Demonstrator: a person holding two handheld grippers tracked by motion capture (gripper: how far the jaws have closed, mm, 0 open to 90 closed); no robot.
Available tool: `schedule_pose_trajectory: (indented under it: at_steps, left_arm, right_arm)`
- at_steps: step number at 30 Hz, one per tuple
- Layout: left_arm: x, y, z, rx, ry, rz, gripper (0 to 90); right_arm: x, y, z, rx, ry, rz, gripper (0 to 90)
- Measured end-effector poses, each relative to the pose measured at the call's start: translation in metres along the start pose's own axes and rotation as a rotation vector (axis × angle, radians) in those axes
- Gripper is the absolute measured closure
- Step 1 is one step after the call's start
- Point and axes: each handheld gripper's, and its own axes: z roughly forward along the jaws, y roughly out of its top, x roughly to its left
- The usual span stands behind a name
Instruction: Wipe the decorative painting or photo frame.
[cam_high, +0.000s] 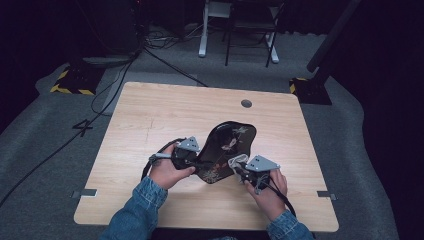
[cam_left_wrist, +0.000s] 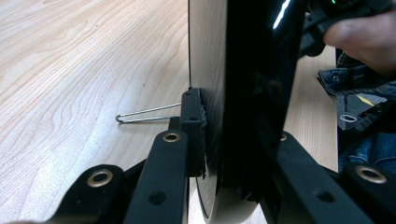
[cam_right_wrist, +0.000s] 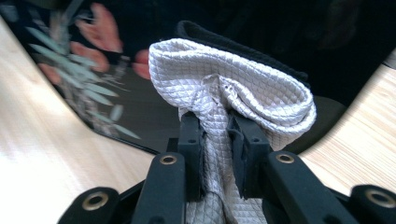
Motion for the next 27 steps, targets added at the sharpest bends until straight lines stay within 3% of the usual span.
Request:
schedule_pose_trajectory:
  at_steps: [8,14,20,27]
  left_arm:
    - [0.000,0.000,0.000,-0.001,-0.001,-0.002,79.1]
    - [0.000,0.000,0.000,-0.003,0.001,-0.007,79.1]
    - [0.000,0.000,0.000,0.002,-0.003,-0.009,79.0]
    - [0.000,0.000,0.000,0.003,-0.002,-0.009,79.1]
  right_arm:
    - [-0.018,-0.006,-0.005,0.005,-0.060,0.038,75.2]
    - [-0.019,-0.008,-0.005,0.006,-0.076,0.046,75.1]
    - [-0.004,-0.005,0.000,0.012,-0.049,0.016,74.8]
    - [0.022,-0.002,0.009,0.022,0.020,-0.037,74.4]
